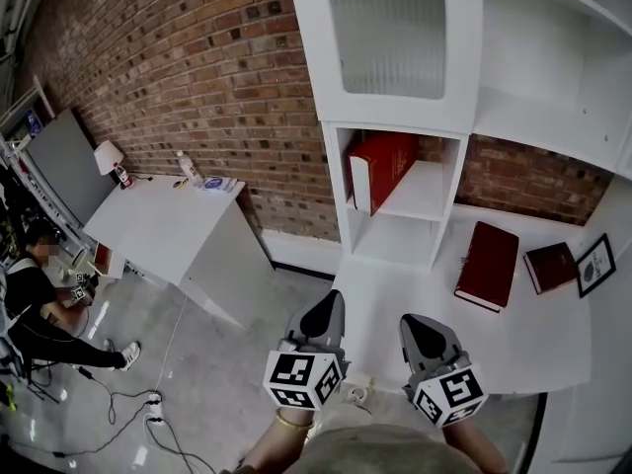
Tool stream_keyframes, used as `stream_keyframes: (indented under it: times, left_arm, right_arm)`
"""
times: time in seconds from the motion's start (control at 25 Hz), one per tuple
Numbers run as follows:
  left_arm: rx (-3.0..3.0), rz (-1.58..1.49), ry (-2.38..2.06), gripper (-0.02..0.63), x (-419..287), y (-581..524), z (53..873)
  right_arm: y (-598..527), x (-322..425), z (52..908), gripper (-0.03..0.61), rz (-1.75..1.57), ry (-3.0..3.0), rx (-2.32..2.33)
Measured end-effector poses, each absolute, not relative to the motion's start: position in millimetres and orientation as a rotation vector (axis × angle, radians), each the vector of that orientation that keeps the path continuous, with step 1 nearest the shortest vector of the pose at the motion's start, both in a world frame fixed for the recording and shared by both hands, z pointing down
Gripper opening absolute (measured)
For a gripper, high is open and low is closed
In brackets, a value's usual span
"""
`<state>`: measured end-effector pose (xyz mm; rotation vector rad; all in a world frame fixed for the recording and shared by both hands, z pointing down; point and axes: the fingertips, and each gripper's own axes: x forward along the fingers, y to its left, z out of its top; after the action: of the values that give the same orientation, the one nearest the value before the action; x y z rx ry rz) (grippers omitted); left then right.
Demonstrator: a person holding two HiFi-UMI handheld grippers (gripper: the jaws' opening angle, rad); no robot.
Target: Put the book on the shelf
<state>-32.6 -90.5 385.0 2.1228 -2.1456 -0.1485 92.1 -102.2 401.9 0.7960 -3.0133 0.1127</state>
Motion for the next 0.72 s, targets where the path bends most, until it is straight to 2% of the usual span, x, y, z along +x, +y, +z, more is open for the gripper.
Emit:
stream_keyframes:
  times: [0.72]
  left_arm:
    - [2.099,-0.133,-2.131,0.009,-16.7,-26.1,416.1]
  right_arm:
    - [-50.9,105.9,414.6,0.006,0.139,-3.005,0.736]
